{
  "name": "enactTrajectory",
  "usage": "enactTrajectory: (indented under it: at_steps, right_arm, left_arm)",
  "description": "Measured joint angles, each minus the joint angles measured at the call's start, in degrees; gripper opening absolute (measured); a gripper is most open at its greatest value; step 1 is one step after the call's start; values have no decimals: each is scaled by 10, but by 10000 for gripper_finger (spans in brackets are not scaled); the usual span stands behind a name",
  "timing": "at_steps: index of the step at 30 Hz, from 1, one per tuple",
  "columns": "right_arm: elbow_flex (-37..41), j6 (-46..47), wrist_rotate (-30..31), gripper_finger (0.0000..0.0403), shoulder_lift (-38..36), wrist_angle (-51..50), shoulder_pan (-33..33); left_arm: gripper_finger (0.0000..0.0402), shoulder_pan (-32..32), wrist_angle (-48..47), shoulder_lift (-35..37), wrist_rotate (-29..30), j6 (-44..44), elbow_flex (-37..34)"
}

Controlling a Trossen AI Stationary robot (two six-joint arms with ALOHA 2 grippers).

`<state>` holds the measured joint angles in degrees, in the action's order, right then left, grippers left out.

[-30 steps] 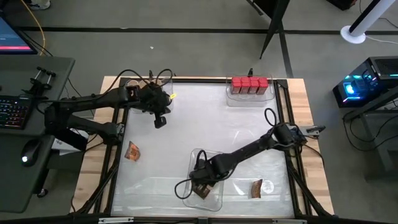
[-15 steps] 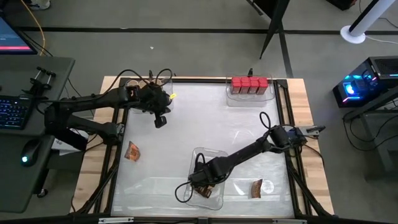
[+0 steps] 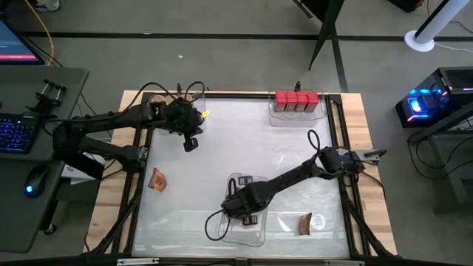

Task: Sort spices by type
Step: Put the top orange seasoning pack into the bottom transparent bin, then put the bottom orange seasoning pack into the bottom transparent bin

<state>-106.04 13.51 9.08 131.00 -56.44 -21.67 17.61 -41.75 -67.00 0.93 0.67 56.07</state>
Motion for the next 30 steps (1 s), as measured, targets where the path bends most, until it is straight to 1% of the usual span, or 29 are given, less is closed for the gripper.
enactTrajectory:
  at_steps: [3, 7, 13, 16, 18, 19, 21, 24, 26, 28, 30]
  right_arm:
    - [0, -66, 11, 0, 0, 14, 4]
    - [0, -83, 30, 0, 0, 17, 8]
    - [0, -26, 29, 0, -10, 13, 8]
    - [-17, 3, 29, 0, -22, -2, 8]
    - [-34, 33, 32, 0, -35, -30, 8]
    - [-43, 56, 39, 0, -45, -46, 7]
    - [-59, 133, 51, 0, -68, -86, 6]
    - [-67, 287, 55, 0, -110, -155, 1]
    - [-58, 397, 55, 1, -138, -181, -10]
    - [-50, 498, 48, 9, -159, -211, -30]
    - [-48, 588, 37, 31, -177, -242, -57]
  left_arm:
    - [0, 0, 0, 0, 0, 0, 0]
    - [0, 0, 0, 0, 0, 0, 0]
    - [0, 0, 0, 0, 0, 0, 0]
    - [0, 0, 0, 0, 0, 0, 0]
    - [0, 0, 0, 0, 0, 0, 0]
    - [0, 0, -1, 0, 0, 0, 0]
    - [0, 0, -4, 0, 0, 0, 0]
    - [0, 0, -5, 0, 0, 0, 0]
    - [0, 0, -5, 0, 0, 0, 0]
    - [0, 0, -5, 0, 0, 0, 0]
    - [0, 0, -5, 0, 0, 0, 0]
